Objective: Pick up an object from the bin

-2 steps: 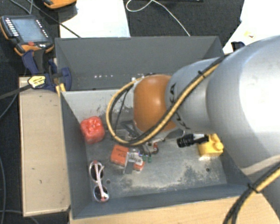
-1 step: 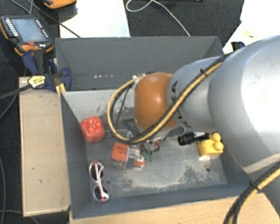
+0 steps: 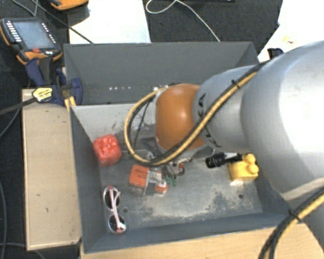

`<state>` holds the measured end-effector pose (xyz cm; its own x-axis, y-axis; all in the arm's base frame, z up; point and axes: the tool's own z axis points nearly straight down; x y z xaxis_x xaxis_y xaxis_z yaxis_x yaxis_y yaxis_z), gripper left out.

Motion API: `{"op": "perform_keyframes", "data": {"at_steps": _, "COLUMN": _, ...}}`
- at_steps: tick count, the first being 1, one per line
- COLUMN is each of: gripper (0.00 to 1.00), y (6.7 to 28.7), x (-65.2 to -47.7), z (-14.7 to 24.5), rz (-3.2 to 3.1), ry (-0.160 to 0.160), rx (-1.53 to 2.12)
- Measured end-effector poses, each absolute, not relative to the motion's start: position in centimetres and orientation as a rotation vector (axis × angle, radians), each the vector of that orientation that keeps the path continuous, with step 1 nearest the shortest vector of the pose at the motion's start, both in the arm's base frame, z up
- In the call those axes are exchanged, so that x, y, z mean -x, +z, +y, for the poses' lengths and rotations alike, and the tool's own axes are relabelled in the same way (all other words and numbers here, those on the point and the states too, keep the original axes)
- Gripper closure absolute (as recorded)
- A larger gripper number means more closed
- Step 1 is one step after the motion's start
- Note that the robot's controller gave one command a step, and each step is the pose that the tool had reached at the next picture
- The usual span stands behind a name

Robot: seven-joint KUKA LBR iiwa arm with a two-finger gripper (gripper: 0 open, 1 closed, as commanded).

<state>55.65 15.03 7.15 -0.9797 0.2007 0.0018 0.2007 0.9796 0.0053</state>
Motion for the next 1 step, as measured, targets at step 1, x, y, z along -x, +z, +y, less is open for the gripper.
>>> {"op": "perform_keyframes", "data": {"at_steps": 1, "gripper": 1.00, "y": 7.30, "x": -55.63, "z": 15.04, "rz": -3.124, "ry": -0.009, "rx": 0.317}}
